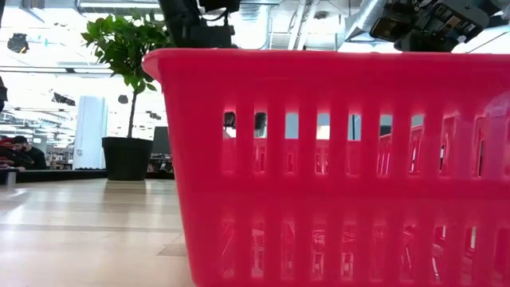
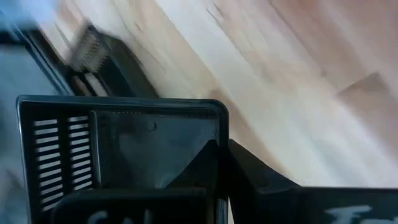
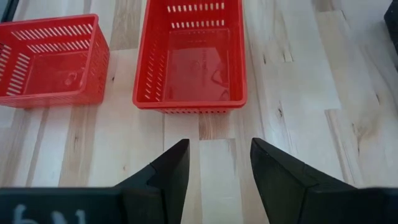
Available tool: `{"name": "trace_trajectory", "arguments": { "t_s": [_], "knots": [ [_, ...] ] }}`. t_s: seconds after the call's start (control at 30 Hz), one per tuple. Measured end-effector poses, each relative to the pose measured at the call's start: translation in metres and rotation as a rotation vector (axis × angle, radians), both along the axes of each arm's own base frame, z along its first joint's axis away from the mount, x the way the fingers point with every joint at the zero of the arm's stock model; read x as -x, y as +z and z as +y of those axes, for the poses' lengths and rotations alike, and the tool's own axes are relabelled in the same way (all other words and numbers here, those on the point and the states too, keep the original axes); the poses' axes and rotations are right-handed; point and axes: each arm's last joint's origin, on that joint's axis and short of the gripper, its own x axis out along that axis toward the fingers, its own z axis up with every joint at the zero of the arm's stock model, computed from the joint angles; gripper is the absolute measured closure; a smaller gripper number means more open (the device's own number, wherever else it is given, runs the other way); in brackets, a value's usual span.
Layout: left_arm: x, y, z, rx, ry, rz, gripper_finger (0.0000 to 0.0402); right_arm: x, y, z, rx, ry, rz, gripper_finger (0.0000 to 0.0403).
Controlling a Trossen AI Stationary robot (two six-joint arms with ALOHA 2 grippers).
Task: Stack baskets by color
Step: Stack the top left black bin on top of the top right black bin
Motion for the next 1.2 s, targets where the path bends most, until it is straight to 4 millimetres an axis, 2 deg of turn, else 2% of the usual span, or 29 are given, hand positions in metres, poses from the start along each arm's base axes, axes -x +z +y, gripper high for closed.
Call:
{"name": "trace_trajectory", "arguments": {
  "t_s": [0.17,0.3,0.4,0.63,0.7,0.97,1.2],
  "knots": [
    [-0.003,0.001,0.014,-0.226,-0.19,0.09,0.0401,0.0,0.0,0.0,0.0,-0.001,0.0,0.0212],
    [-0.009,-0.001,0.025,-0.338,-0.36,0.142,0.0401,0.0,0.0,0.0,0.0,-0.001,0.0,0.0212],
    [-0.02,-0.003,0.038,-0.439,-0.456,0.144,0.0401,-0.001,0.004,0.0,0.0,-0.001,-0.012,0.0212],
    [-0.037,-0.03,0.072,-0.585,-0.656,0.276,0.0401,-0.005,0.013,-0.001,0.003,-0.029,-0.064,0.0212],
    [-0.038,-0.037,0.079,-0.588,-0.705,0.302,0.0401,-0.005,0.013,-0.002,0.001,-0.039,-0.061,0.0212],
    [-0.039,-0.045,0.096,-0.528,-0.776,0.213,0.0401,-0.005,0.013,-0.017,0.015,-0.099,-0.064,0.0212],
    [-0.035,-0.046,0.106,-0.479,-0.8,0.146,0.0401,-0.005,0.014,-0.034,0.032,-0.16,-0.07,0.0212]
  ]
}}
